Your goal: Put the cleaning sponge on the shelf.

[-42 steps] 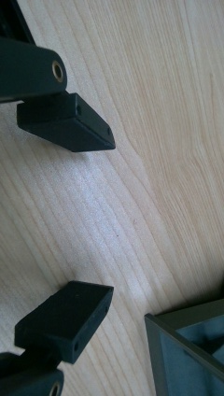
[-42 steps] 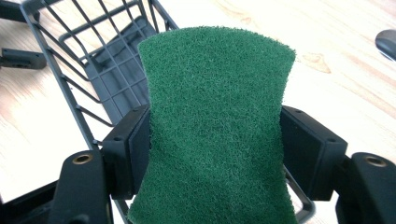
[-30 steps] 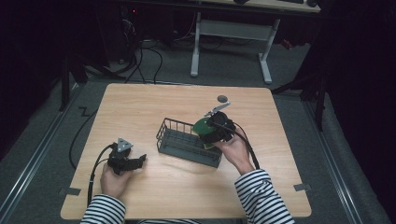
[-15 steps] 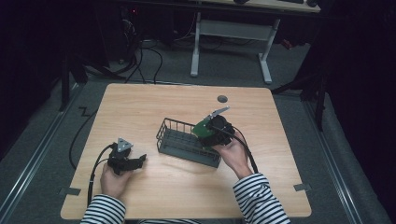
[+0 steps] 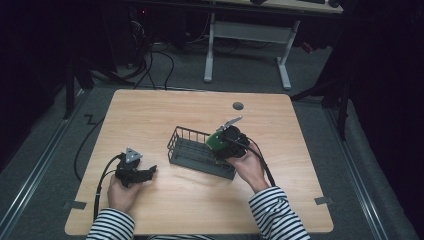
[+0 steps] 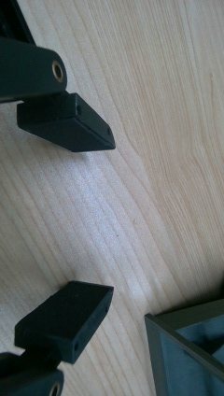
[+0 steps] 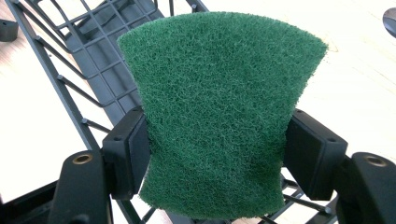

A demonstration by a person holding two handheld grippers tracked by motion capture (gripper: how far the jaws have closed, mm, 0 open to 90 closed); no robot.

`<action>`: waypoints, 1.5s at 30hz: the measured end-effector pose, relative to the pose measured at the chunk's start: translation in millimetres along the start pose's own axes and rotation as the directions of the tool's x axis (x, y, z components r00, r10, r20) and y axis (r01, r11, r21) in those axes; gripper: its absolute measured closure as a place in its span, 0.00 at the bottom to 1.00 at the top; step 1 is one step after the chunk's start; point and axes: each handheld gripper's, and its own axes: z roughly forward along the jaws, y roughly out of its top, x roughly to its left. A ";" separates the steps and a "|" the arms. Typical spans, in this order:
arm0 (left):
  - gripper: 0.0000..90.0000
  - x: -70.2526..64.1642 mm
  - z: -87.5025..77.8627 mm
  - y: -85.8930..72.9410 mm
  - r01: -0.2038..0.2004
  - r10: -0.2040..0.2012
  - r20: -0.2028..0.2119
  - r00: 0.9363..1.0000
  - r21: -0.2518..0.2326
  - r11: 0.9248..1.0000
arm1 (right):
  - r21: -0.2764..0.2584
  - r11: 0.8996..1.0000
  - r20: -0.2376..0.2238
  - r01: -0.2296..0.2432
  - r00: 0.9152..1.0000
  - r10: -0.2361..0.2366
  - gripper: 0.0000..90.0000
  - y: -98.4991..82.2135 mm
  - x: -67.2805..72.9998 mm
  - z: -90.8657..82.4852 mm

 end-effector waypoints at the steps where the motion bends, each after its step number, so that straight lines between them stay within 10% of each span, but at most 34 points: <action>1: 0.28 0.0 0.0 0.0 0.000 0.000 0.000 1.000 0.000 1.000 | 0.000 1.000 0.000 0.000 1.000 0.000 0.34 0.0 0.0 0.0; 27: 0.28 0.1 0.0 0.0 0.000 0.000 0.001 1.000 -0.001 1.000 | -0.055 0.997 -0.039 -0.053 0.998 0.051 0.23 -11.9 -8.1 -13.5; 45: 0.28 -0.2 0.3 0.0 0.003 -0.003 0.001 1.000 -0.003 1.000 | -0.195 0.964 -0.034 -0.179 0.984 0.176 0.28 -55.5 -54.1 -64.4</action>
